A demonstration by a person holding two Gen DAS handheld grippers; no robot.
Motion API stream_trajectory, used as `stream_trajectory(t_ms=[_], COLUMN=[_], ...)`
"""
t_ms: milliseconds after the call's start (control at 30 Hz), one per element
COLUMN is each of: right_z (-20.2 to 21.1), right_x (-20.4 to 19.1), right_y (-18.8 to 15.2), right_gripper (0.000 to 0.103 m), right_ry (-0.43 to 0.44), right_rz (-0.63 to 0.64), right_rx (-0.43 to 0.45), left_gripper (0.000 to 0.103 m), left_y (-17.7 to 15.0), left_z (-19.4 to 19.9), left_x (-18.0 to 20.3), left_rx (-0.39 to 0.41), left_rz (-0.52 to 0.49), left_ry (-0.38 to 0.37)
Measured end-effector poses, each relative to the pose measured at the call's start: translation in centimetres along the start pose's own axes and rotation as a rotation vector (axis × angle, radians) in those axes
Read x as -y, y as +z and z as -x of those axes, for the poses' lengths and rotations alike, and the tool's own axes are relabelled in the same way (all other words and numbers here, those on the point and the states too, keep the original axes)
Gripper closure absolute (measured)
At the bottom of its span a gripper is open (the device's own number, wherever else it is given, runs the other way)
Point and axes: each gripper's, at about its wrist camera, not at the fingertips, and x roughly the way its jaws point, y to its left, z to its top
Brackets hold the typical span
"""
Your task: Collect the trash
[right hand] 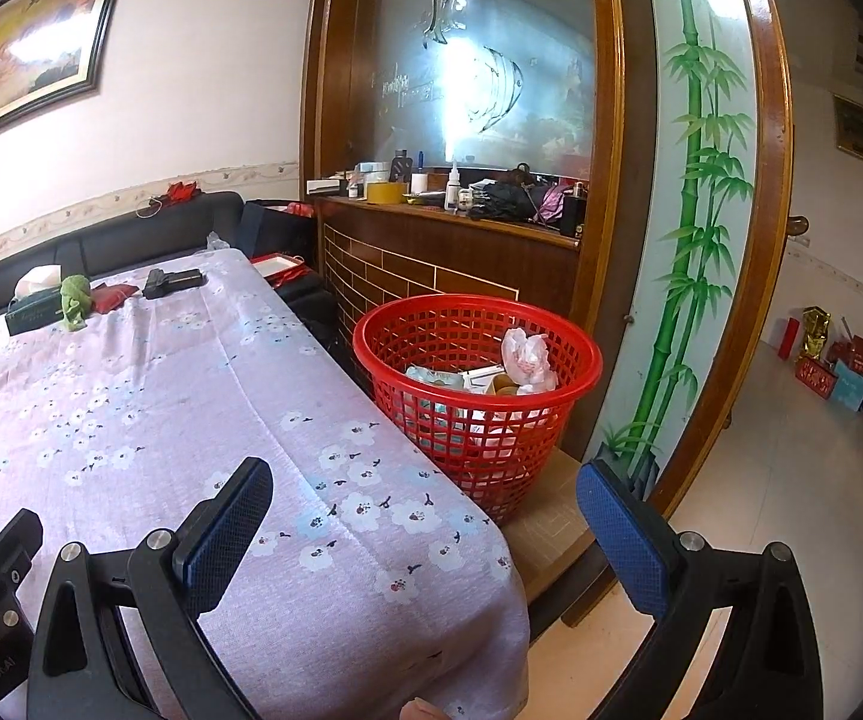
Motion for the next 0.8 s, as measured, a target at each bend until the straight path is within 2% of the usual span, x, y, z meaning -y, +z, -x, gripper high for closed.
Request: stream_trajectory(t_ms=[800], right_z=[-0.16], right_x=[-0.23], right_y=[-0.11], right_gripper=[0.0], right_ry=[0.001], right_rz=[0.006], right_rx=[-0.007], left_gripper=[0.005], left_y=[-0.28], left_z=[-0.24], left_x=[-0.02], left_rx=[-0.003], left_rz=[-0.006], left_ry=[-0.003])
